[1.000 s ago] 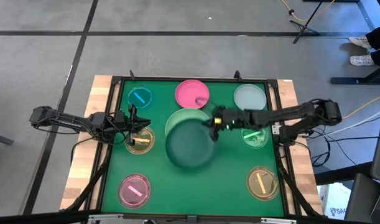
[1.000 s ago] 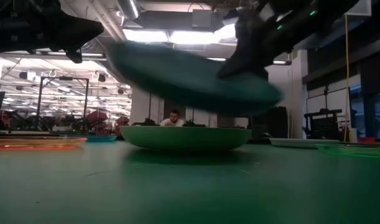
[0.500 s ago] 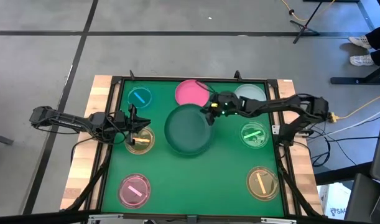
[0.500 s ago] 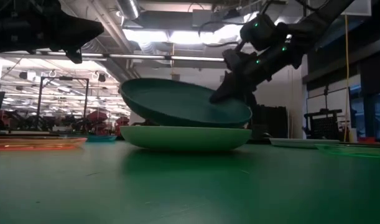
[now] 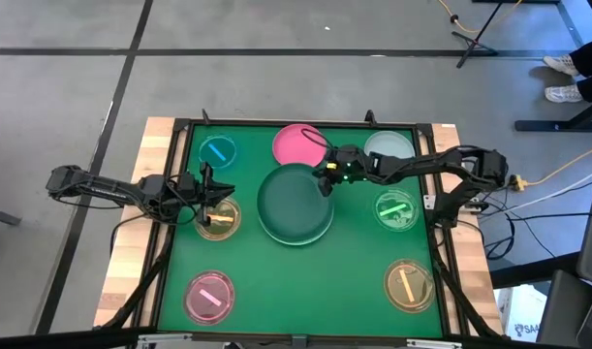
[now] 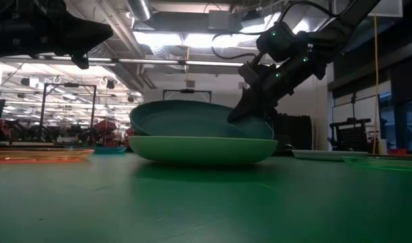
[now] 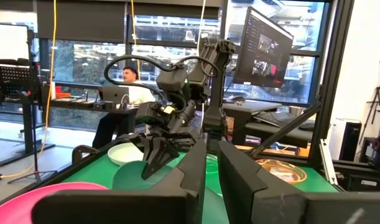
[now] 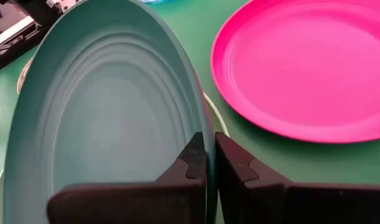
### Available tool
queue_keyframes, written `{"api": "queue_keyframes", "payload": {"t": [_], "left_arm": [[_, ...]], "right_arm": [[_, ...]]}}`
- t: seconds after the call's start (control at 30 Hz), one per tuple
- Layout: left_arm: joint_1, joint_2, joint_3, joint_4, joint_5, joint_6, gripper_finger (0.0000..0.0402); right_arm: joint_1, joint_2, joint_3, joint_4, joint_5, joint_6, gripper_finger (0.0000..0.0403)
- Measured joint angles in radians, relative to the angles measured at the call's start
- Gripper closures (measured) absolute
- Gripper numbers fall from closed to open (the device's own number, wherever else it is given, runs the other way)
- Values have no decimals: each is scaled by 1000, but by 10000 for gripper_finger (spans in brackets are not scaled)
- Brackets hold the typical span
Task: Stack plastic plates
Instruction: Stack the large dark green plate on top of the large light green plate, then stack the small pink plate on top of the large dark green plate
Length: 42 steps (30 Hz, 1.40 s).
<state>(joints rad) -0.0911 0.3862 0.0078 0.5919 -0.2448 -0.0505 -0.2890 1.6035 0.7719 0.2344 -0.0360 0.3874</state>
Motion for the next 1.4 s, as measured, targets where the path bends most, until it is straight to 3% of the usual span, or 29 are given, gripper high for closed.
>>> {"api": "queue_keyframes", "payload": {"t": [0.37, 0.67, 0.87, 1.13, 1.4], "left_arm": [[0, 0, 0, 0, 0, 0, 367], [0, 0, 0, 0, 0, 0, 367], [0, 0, 0, 0, 0, -1, 367], [0, 0, 0, 0, 1, -20, 367], [0, 2, 0, -4, 5, -22, 367]], "right_arm": [[0, 6, 0, -18, -8, -18, 383], [0, 6, 0, -35, 27, -67, 280], [1, -32, 1, -84, 26, -184, 251], [44, -220, 47, -501, 55, -208, 249], [233, -317, 47, -829, 212, -76, 249]]}}
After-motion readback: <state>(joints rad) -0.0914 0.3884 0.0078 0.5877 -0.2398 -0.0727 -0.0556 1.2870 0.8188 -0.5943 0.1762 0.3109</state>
